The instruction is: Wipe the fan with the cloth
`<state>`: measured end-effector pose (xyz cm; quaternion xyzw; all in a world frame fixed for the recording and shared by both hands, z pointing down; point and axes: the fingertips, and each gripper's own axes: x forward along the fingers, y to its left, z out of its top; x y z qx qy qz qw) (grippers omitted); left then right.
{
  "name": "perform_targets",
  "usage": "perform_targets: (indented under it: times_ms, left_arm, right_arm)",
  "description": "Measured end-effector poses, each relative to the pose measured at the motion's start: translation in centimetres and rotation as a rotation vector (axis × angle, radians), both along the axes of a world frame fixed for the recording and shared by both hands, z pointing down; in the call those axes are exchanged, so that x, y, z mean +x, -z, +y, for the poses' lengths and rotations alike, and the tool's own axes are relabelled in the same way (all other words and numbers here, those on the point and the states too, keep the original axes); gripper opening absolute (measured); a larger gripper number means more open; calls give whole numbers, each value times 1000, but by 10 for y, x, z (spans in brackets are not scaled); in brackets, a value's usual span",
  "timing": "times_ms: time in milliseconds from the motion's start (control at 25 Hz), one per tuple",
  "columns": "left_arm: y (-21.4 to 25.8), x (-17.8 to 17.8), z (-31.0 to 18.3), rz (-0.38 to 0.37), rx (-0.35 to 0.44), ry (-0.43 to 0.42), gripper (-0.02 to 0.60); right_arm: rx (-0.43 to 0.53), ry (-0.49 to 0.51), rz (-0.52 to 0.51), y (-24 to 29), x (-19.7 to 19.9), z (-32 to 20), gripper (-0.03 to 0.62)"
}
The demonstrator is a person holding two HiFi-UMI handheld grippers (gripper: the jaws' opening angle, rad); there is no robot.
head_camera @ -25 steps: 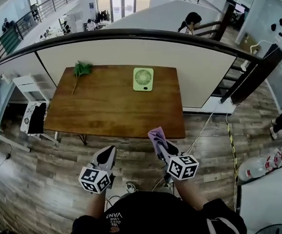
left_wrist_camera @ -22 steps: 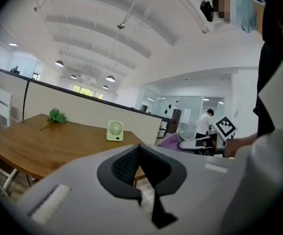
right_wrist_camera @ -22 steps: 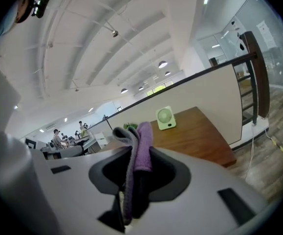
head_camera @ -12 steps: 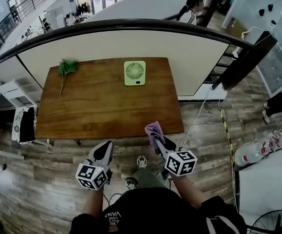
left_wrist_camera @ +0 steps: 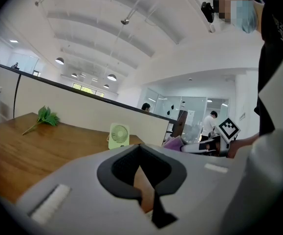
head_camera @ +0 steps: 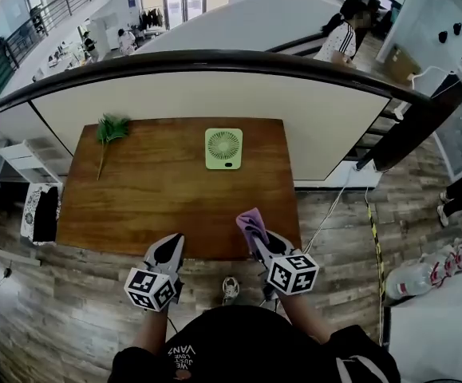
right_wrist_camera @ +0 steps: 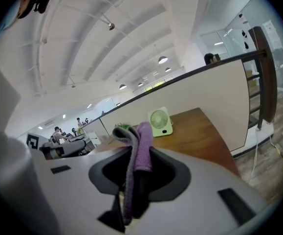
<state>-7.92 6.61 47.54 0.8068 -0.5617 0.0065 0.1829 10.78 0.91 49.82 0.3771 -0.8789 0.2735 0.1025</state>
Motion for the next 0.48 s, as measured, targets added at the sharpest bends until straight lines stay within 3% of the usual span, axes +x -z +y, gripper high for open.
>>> perform_targets:
  times_ms: [480]
  left_arm:
    - [-19, -3, -62, -10, -64, 26, 12]
  right_arm:
    - [-23, 67, 1, -12, -12, -71, 101]
